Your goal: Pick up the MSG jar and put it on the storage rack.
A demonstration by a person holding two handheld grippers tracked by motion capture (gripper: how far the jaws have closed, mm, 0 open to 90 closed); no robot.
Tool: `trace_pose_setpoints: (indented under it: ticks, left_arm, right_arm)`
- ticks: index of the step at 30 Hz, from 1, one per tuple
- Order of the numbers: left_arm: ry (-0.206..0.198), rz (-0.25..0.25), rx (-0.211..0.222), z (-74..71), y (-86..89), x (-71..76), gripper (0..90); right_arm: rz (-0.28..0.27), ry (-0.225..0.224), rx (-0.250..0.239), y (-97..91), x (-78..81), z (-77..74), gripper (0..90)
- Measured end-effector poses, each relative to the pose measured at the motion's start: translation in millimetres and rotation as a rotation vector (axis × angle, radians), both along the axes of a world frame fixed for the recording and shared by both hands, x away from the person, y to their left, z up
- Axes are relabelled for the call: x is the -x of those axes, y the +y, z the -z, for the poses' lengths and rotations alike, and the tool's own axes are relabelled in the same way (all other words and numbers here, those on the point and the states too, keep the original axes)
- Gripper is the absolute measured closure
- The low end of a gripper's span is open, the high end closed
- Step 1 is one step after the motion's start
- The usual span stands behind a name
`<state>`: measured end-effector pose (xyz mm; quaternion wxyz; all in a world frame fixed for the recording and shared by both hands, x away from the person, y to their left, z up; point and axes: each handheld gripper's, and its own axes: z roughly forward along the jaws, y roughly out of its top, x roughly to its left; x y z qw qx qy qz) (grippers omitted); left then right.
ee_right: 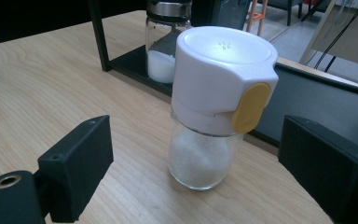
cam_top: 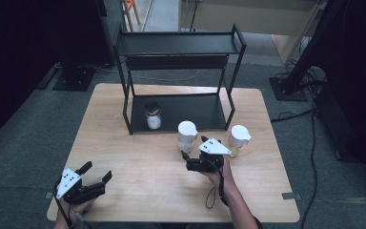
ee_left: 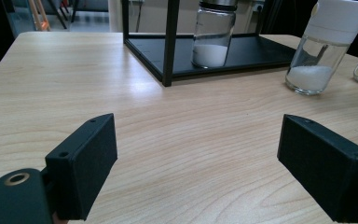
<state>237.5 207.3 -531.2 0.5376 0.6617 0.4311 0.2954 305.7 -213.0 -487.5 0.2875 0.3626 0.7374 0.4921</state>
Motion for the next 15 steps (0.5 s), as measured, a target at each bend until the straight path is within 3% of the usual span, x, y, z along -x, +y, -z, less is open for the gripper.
trace_pose_setpoints:
  ticks: [15]
  left_arm:
    - [0.001,-0.002,0.006,0.0,0.2,0.1,12.2]
  right_arm:
    - [0.010,0.009,-0.007,7.3,-12.5,1.7,9.9]
